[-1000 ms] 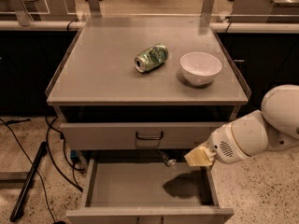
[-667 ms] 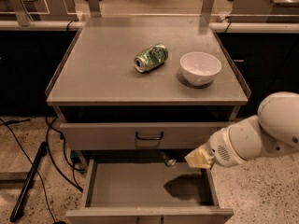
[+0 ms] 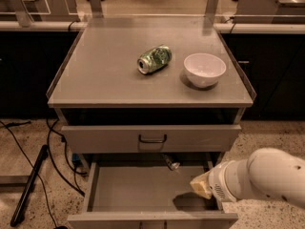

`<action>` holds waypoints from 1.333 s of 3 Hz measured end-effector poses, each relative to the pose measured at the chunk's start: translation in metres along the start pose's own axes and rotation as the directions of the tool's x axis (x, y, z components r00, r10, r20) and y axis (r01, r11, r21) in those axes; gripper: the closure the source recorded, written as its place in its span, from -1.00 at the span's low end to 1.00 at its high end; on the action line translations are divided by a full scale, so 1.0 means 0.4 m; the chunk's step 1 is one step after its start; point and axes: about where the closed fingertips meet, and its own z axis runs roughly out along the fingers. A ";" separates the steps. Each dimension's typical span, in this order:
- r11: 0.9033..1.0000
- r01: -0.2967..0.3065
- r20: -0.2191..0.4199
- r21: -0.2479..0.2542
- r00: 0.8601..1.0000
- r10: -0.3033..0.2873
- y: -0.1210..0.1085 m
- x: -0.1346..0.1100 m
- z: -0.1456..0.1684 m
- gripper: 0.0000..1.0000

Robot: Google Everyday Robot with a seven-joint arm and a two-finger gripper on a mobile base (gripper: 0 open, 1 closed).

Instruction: Pick redbull can from middle drawer and place on counter

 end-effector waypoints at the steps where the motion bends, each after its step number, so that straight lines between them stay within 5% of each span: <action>1: 0.999 0.043 0.059 0.030 0.997 -0.045 -0.026 0.040 0.094 1.00; 2: 0.995 0.049 0.124 0.086 0.991 -0.059 -0.067 0.013 0.117 1.00; 4: 0.995 0.010 0.153 0.102 0.988 -0.025 -0.083 0.053 0.207 1.00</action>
Offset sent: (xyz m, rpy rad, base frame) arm 0.0077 -0.0003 -0.0413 0.0035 -0.0777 0.0154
